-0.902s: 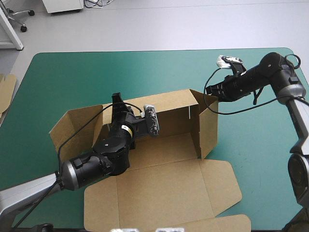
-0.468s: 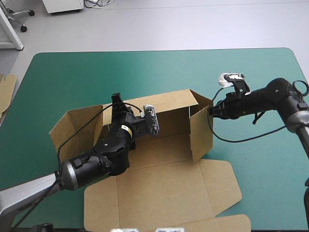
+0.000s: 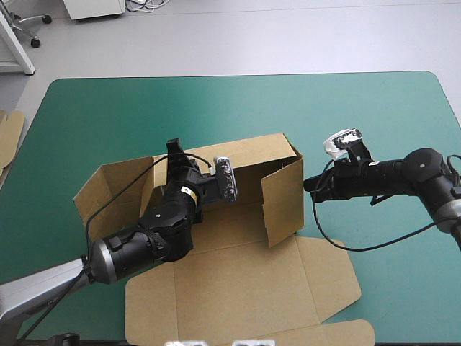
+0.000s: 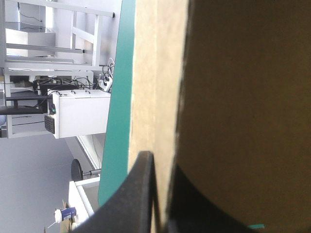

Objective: Fold the box

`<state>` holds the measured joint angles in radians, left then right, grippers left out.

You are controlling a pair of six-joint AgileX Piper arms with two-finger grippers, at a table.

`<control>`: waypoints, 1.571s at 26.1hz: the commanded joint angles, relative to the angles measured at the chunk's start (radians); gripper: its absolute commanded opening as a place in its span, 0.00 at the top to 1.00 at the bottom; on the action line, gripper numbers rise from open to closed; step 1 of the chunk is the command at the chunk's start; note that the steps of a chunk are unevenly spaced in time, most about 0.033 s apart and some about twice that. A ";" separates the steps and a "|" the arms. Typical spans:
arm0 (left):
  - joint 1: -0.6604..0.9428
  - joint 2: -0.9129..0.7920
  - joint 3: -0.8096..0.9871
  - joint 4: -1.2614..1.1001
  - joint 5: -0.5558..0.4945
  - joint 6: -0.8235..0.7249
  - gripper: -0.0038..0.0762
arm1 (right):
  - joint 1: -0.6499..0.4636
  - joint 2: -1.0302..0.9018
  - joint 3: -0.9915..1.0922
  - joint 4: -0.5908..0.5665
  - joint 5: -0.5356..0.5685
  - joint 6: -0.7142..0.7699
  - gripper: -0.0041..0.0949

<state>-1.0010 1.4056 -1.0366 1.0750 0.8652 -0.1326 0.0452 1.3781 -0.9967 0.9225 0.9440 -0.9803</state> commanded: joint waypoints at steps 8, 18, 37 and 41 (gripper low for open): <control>-0.014 -0.017 -0.008 -0.098 -0.060 -0.028 0.97 | -0.007 -0.035 -0.020 0.107 0.107 -0.067 0.60; -0.014 -0.017 -0.008 -0.098 -0.064 -0.028 0.97 | -0.007 -0.033 -0.020 0.130 0.063 -0.092 0.37; -0.014 -0.017 -0.008 -0.091 -0.064 -0.043 0.97 | 0.152 -0.033 0.024 0.086 -0.067 -0.086 0.39; -0.014 -0.017 -0.008 -0.091 -0.063 -0.043 0.97 | 0.247 -0.033 0.024 -0.043 -0.180 0.004 0.39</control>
<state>-1.0010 1.4056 -1.0366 1.0734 0.8639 -0.1407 0.2488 1.3745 -0.9529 0.9153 0.8016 -1.0309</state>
